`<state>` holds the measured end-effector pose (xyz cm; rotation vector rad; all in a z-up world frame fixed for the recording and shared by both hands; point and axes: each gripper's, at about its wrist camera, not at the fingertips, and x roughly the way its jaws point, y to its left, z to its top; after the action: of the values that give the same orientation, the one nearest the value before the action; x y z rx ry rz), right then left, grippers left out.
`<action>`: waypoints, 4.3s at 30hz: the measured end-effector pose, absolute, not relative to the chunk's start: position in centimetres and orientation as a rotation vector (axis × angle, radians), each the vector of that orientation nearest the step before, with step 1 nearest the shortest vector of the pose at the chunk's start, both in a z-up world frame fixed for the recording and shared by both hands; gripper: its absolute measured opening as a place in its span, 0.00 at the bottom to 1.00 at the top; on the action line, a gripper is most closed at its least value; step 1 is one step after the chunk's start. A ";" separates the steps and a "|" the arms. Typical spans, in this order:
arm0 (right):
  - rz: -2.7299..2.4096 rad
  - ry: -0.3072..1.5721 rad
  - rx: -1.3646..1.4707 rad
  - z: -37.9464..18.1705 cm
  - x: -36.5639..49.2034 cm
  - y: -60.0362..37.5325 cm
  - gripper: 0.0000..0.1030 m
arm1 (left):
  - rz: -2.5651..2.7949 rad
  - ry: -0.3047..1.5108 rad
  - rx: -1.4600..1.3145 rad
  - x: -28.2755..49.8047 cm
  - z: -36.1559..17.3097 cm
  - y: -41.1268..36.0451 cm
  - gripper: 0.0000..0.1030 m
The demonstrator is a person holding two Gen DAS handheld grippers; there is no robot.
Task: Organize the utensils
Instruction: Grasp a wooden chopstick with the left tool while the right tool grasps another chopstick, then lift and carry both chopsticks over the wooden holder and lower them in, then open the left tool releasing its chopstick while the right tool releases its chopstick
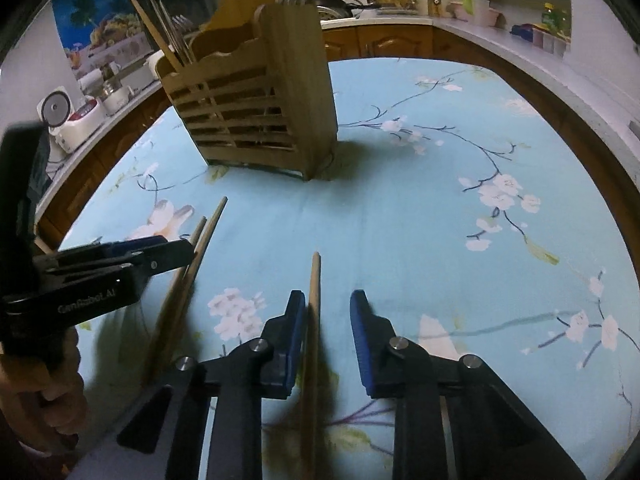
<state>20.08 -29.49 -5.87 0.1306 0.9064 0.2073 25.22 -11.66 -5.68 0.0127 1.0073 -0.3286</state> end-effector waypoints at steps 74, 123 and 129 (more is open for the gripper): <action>0.259 0.472 0.178 12.0 13.3 -28.8 0.05 | -0.429 0.563 -0.142 15.1 12.1 -2.0 0.04; 0.162 0.338 0.304 12.2 27.7 -30.7 0.05 | -0.277 0.436 -0.142 32.2 11.4 -5.8 0.04; 0.161 0.389 0.297 10.7 27.8 -30.2 0.05 | -0.266 0.449 -0.121 31.7 10.2 -5.9 0.05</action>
<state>27.81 -30.15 10.68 0.2971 0.3892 0.1606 31.74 -5.89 10.23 -0.1214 0.4490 -0.2660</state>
